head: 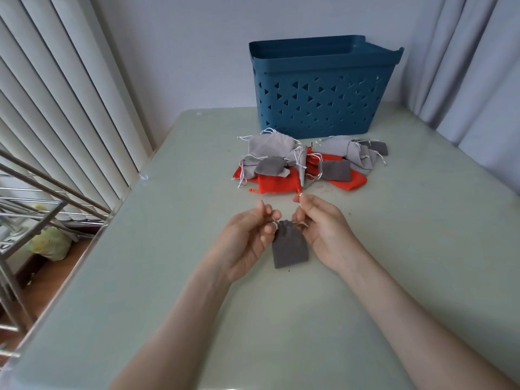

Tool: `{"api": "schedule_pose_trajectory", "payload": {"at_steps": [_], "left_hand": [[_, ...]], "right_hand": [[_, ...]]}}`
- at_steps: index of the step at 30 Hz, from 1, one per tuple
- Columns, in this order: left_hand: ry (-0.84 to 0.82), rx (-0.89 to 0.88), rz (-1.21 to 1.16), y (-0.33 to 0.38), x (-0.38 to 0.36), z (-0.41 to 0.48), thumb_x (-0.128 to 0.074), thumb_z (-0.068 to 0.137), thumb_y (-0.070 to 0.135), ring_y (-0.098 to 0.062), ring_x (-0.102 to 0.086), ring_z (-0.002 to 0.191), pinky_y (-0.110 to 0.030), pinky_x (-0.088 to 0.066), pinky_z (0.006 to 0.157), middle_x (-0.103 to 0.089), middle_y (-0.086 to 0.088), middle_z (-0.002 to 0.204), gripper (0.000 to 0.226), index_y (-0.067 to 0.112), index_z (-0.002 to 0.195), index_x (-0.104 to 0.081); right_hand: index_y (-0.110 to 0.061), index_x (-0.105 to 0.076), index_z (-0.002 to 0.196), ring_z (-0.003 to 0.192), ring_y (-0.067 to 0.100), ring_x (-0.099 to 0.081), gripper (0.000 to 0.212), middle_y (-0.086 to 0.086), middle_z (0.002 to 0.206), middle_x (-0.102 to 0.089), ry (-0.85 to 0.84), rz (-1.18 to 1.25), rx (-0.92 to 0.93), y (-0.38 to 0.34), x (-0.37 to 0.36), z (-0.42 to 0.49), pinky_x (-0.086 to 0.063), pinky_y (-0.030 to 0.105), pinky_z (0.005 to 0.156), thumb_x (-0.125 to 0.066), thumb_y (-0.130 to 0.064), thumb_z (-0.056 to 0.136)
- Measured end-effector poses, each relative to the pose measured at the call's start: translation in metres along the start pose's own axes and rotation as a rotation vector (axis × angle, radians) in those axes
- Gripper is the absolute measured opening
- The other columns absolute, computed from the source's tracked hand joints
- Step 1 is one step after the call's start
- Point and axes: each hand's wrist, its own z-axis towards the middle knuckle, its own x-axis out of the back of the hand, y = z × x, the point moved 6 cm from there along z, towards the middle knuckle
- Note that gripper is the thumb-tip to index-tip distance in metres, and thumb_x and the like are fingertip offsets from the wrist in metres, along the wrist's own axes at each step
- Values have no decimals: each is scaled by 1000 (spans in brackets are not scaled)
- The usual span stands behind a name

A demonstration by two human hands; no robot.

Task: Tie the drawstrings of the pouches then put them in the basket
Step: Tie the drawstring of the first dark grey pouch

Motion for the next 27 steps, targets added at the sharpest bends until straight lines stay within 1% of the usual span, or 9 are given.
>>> {"api": "schedule_pose_trajectory", "payload": {"at_steps": [1, 4, 6, 9, 14, 17, 21, 24, 27], "left_hand": [[-10, -2, 53, -1, -1, 0, -48, 90, 11, -4, -49, 48, -12, -42, 43, -61, -4, 72, 12, 6, 86, -57], [40, 0, 176, -2, 4, 0, -44, 94, -5, -6, -53, 50, -13, -45, 44, -65, -2, 72, 18, 5, 101, -56], [87, 6, 202, -3, 7, 1, -46, 94, -4, -6, -54, 48, -14, -43, 40, -66, -3, 70, 14, 4, 104, -52], [69, 60, 284, -7, 6, 0, -48, 95, 3, -2, -53, 46, -11, -44, 41, -66, 1, 65, 9, -1, 97, -56], [-26, 102, 424, -12, 0, -2, -44, 97, 2, -2, -53, 47, -11, -48, 48, -63, 2, 65, 18, 0, 85, -59], [-95, 101, 494, -15, -8, -5, -41, 97, -1, -5, -55, 50, -14, -50, 52, -60, 0, 66, 21, 1, 84, -57], [-135, 70, 482, -13, -13, -7, -44, 95, 0, -9, -56, 52, -18, -49, 51, -57, -4, 70, 17, 2, 86, -57], [-58, 31, 499, -12, -10, -5, -45, 98, 14, -7, -52, 47, -17, -45, 45, -57, -2, 63, 23, 3, 83, -58], [27, 0, 476, -8, -2, -1, -40, 101, 15, -6, -50, 43, -16, -43, 42, -58, 0, 58, 28, 1, 87, -59]], "right_hand": [[-9, -55, 83, 55, 11, -46, 16, -3, 51, -49, -14, -36, 6, -1, 0, -1, -34, 25, 62, -46, -11, 96], [-10, -56, 79, 55, 9, -48, 16, -3, 54, -53, -45, -168, 39, -3, -2, -2, -34, 25, 63, -50, -8, 94], [-14, -61, 79, 64, 9, -53, 15, -4, 62, -59, -61, -303, 89, -4, -3, -3, -37, 24, 66, -55, -10, 92], [-18, -68, 80, 80, 5, -59, 17, -3, 88, -62, -119, -425, 176, -6, -12, -7, -43, 19, 77, -60, -6, 89], [-11, -68, 80, 56, 8, -53, 15, 0, 100, -49, -162, -446, 200, -10, -23, -13, -47, 19, 58, -61, 1, 86], [-10, -68, 79, 47, 11, -46, 12, -1, 93, -49, -168, -440, 144, -7, -23, -12, -43, 24, 45, -63, -2, 86], [-4, -63, 87, 39, 14, -43, 4, 0, 61, -53, -193, -407, 78, -1, -22, -10, -40, 23, 40, -61, -6, 89], [-1, -59, 94, 43, 18, -45, 16, -3, 50, -46, -160, -372, 45, 5, -18, -9, -41, 27, 46, -53, -16, 96], [-15, -62, 80, 62, 17, -51, 24, -4, 60, -54, -70, -503, 112, 1, -9, -6, -43, 34, 64, -52, -28, 96]]}}
